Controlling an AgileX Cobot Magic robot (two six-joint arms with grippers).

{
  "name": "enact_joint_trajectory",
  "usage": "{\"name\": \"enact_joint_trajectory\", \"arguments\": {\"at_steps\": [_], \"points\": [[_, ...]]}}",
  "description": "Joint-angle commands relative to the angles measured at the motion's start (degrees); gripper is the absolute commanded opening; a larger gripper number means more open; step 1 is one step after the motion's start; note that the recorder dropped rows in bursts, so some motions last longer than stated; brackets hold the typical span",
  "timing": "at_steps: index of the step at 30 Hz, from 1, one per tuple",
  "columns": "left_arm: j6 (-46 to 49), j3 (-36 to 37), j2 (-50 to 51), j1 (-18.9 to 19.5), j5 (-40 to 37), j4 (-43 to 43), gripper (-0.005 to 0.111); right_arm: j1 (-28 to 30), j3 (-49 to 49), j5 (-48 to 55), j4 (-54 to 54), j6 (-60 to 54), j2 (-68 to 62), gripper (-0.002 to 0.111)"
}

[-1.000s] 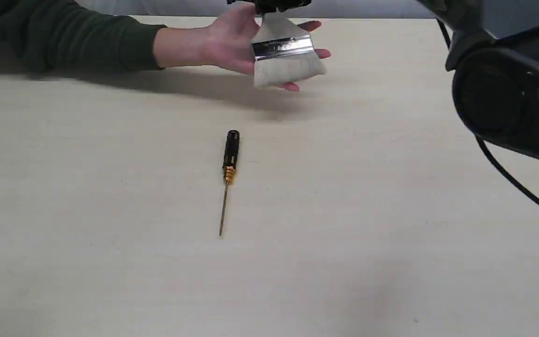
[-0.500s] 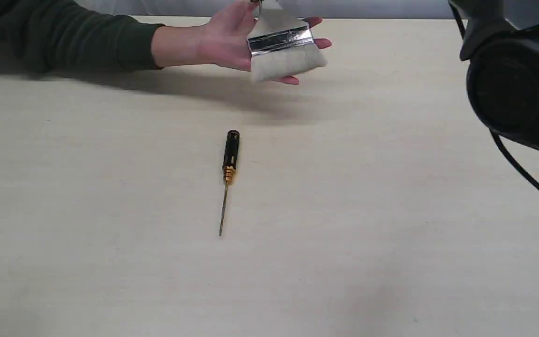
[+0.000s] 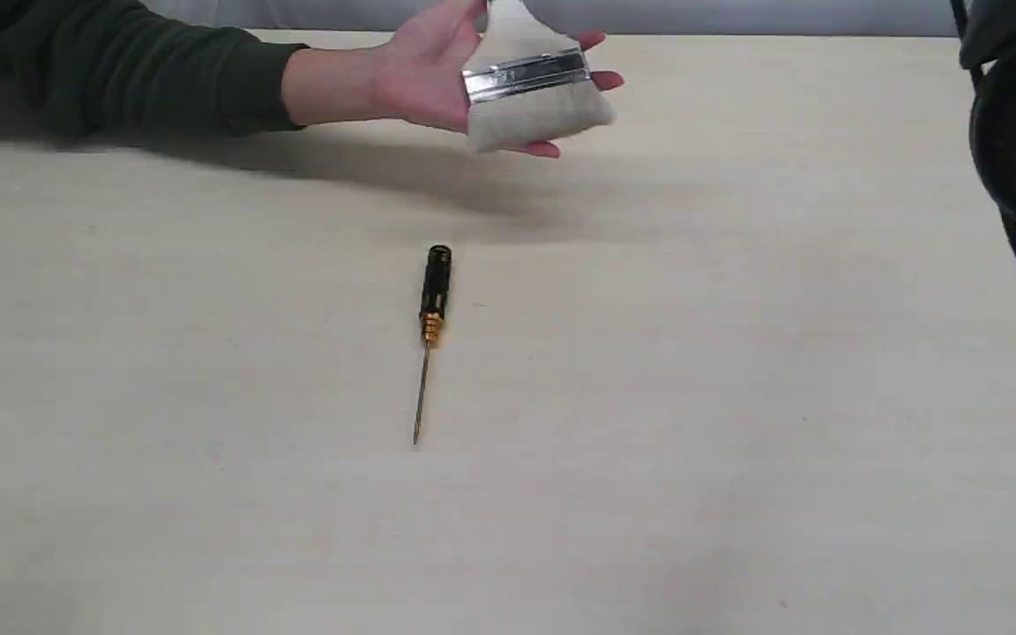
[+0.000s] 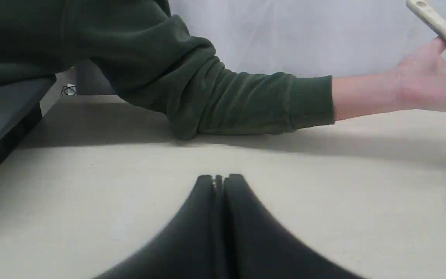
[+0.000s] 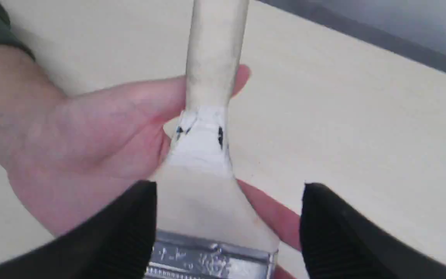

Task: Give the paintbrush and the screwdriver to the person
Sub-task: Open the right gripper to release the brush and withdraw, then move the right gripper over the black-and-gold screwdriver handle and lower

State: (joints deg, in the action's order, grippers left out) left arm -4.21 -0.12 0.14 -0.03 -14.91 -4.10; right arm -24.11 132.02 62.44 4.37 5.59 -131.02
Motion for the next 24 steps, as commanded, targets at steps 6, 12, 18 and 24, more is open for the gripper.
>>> {"name": "enact_joint_trajectory", "arguments": {"at_steps": [6, 12, 18, 24], "points": [[-0.1, 0.1, -0.1, -0.4, 0.5, 0.2, 0.0, -1.1, -15.1, -3.7, -0.9, -1.5, 10.1, 0.056], [-0.1, 0.1, -0.1, -0.4, 0.5, 0.2, 0.0, -1.4, -34.4, -16.1, -7.6, -2.8, 22.3, 0.056], [-0.1, 0.1, -0.1, -0.4, 0.5, 0.2, 0.0, -4.7, -54.9, -28.6, -16.0, -9.3, 34.3, 0.056], [-0.1, 0.1, -0.1, -0.4, 0.7, 0.0, 0.0, -10.6, -71.5, -39.6, -16.1, -8.2, 42.3, 0.056]]}}
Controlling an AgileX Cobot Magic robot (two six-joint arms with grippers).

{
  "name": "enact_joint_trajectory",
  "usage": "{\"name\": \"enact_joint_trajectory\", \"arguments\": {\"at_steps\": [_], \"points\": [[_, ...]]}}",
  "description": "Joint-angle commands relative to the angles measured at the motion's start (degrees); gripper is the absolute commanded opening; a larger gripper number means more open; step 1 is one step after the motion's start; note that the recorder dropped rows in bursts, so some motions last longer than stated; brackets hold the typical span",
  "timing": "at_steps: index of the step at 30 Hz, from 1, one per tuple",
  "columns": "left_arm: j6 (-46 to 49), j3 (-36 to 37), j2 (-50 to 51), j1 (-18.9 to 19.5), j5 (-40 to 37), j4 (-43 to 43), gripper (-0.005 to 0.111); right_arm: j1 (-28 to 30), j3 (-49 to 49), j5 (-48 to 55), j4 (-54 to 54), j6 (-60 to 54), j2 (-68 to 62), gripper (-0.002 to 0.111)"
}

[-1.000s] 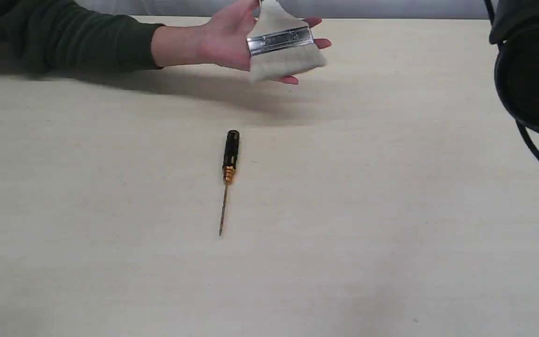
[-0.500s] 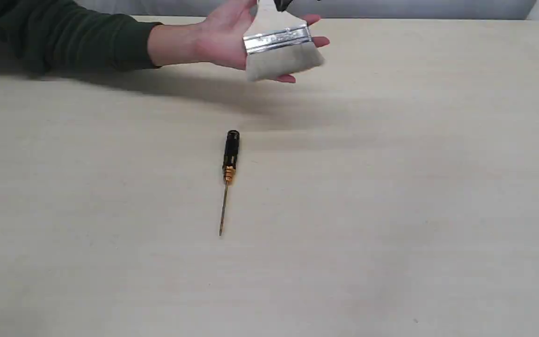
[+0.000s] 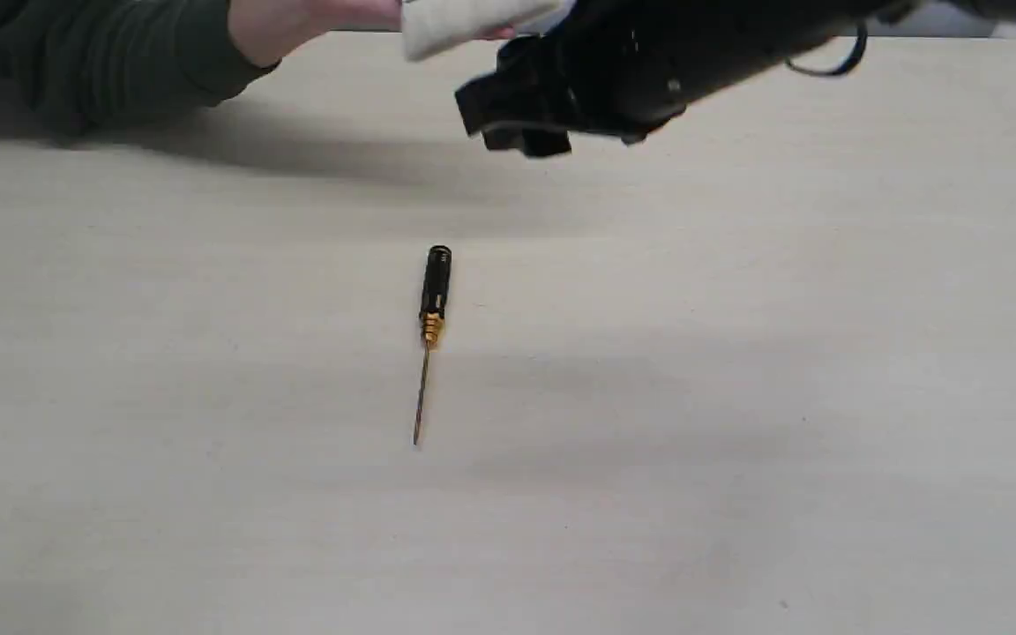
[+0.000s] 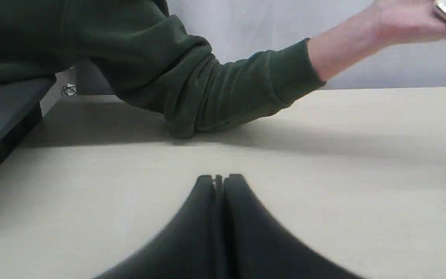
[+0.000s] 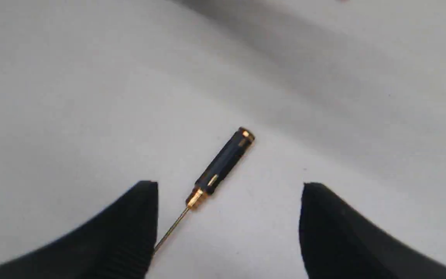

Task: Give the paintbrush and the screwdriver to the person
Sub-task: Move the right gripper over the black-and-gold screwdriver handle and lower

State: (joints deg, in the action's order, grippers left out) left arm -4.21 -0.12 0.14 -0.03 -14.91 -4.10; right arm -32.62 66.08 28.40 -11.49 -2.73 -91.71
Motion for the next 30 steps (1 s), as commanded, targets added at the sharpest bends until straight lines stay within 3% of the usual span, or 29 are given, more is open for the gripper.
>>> {"name": "enact_joint_trajectory", "arguments": {"at_steps": [1, 5, 14, 30], "points": [[-0.1, 0.1, -0.1, -0.4, 0.7, 0.0, 0.0, -2.8, -8.0, -7.3, -0.3, 0.5, 3.6, 0.056], [-0.1, 0.1, -0.1, -0.4, 0.7, 0.0, 0.0, -4.5, -13.7, -12.4, -0.3, 2.3, 4.1, 0.056], [-0.1, 0.1, -0.1, -0.4, 0.7, 0.1, 0.0, -4.9, -14.0, -17.0, -2.5, 1.8, -0.5, 0.056], [-0.1, 0.1, -0.1, -0.4, 0.6, 0.3, 0.0, -4.9, 2.5, -8.0, -3.3, 3.9, -18.3, 0.056]]}}
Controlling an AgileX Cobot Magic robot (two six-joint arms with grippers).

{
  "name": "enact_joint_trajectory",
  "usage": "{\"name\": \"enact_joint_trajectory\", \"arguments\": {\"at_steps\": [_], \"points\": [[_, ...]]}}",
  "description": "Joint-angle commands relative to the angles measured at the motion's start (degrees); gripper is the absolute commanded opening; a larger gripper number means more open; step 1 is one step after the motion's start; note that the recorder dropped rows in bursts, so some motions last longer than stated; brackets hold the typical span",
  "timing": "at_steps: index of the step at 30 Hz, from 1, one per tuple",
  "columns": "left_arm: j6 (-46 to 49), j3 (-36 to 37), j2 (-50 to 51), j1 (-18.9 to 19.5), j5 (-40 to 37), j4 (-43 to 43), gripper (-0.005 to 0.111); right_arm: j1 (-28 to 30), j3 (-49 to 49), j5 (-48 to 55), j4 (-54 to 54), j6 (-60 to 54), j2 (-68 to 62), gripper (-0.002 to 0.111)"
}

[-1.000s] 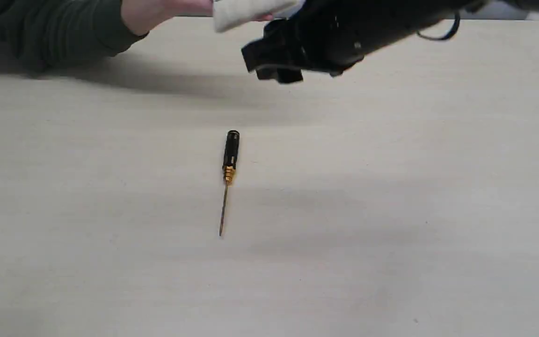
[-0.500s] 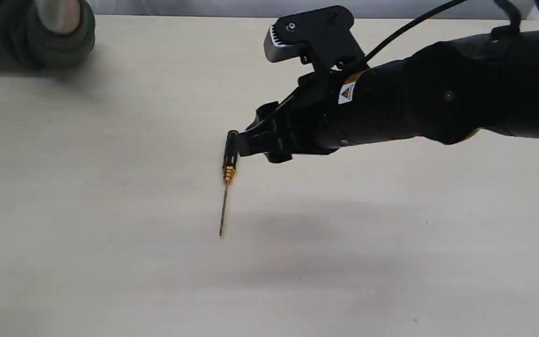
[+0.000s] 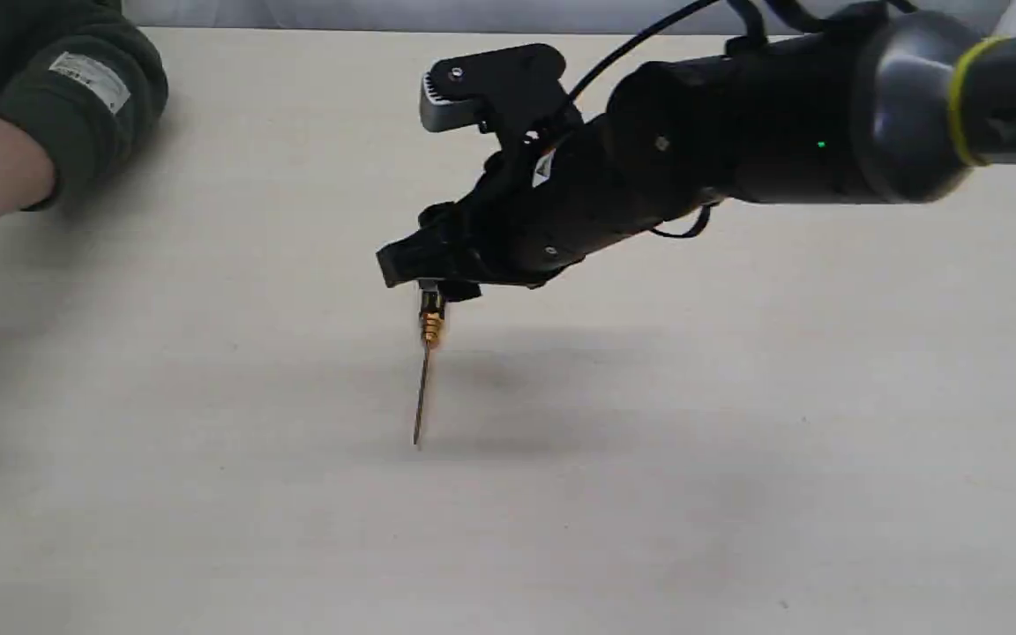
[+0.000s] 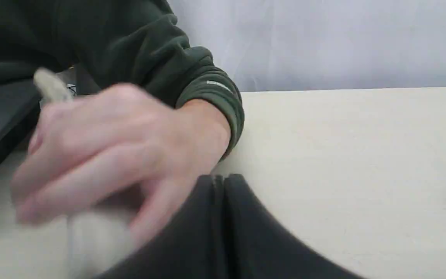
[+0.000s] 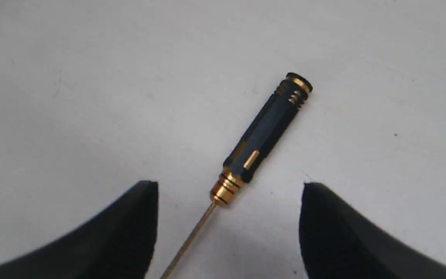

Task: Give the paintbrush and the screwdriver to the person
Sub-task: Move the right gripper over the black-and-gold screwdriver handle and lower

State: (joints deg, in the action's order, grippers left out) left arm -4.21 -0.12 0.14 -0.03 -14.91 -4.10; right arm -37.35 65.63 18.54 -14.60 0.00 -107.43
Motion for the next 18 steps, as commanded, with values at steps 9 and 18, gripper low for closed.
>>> {"name": "enact_joint_trajectory", "arguments": {"at_steps": [9, 18], "points": [[-0.1, 0.1, -0.1, -0.4, 0.6, 0.3, 0.0, 0.0, 12.8, 9.4, 0.5, 3.7, -10.6, 0.056], [-0.1, 0.1, -0.1, -0.4, 0.6, 0.3, 0.0, 0.0, 18.4, 16.1, 6.8, 10.1, -13.8, 0.052]]}}
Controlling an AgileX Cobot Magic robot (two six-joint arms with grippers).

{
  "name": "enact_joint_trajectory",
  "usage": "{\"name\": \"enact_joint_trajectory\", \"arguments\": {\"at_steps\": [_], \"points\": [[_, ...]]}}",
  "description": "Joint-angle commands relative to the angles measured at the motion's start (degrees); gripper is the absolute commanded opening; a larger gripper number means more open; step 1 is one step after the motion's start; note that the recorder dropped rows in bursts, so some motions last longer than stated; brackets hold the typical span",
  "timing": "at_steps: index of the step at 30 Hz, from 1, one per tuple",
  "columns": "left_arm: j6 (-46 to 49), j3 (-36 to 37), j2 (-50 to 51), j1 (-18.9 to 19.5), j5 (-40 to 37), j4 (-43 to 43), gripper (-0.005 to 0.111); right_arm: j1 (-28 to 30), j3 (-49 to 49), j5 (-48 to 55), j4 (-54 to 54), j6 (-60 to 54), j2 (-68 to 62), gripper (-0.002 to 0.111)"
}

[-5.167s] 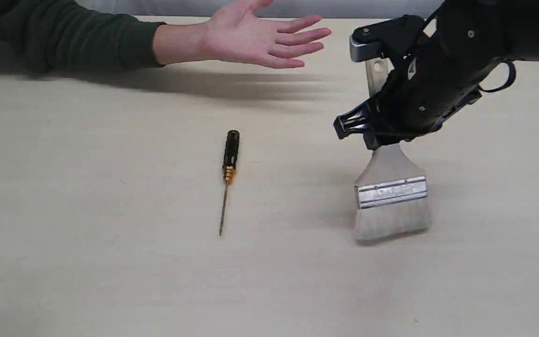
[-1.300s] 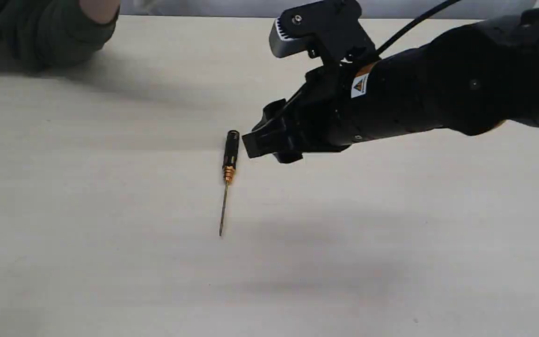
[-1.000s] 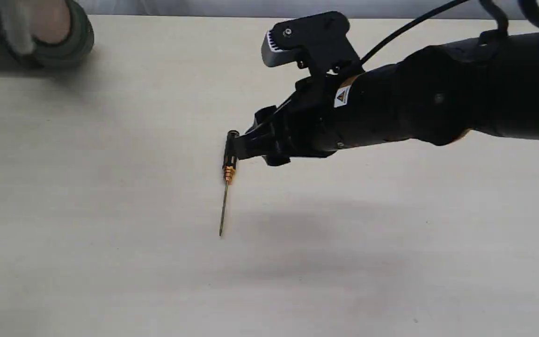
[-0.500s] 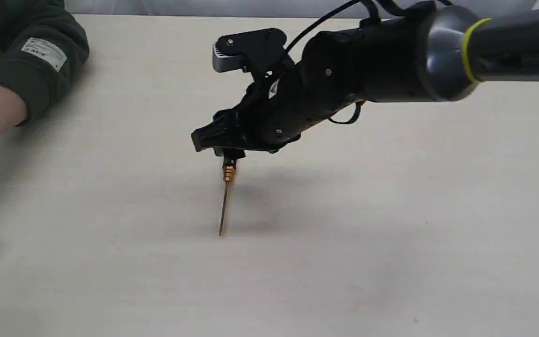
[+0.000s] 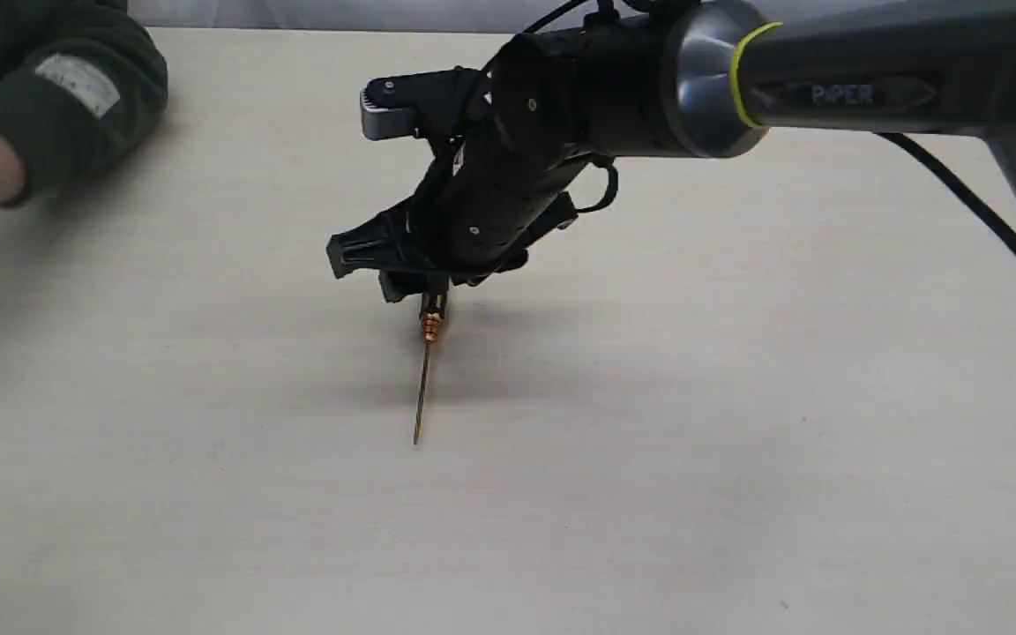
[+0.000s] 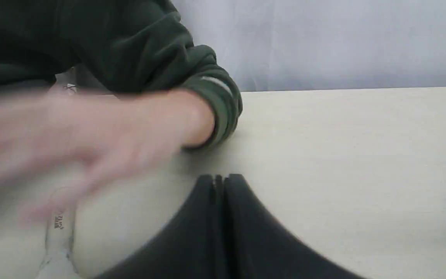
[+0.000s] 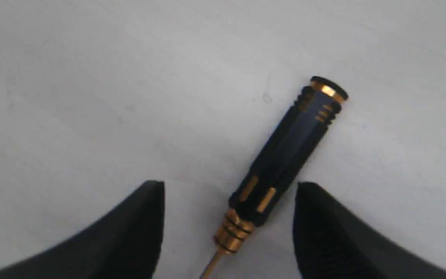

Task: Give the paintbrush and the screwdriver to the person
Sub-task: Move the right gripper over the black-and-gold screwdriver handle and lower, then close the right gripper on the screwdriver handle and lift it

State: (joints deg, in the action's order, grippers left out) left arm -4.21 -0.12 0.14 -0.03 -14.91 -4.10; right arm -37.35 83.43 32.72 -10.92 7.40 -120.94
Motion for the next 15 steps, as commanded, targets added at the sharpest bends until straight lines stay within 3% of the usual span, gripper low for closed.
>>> {"name": "enact_joint_trajectory", "arguments": {"at_steps": [1, 15], "points": [[-0.1, 0.1, -0.1, -0.4, 0.6, 0.3, 0.0, 0.0, 0.6, 2.5, 4.4, 3.5, -0.3, 0.052], [-0.1, 0.1, -0.1, -0.4, 0.6, 0.1, 0.0, 0.7, 2.0, 4.1, 5.4, 6.6, -1.2, 0.052]]}}
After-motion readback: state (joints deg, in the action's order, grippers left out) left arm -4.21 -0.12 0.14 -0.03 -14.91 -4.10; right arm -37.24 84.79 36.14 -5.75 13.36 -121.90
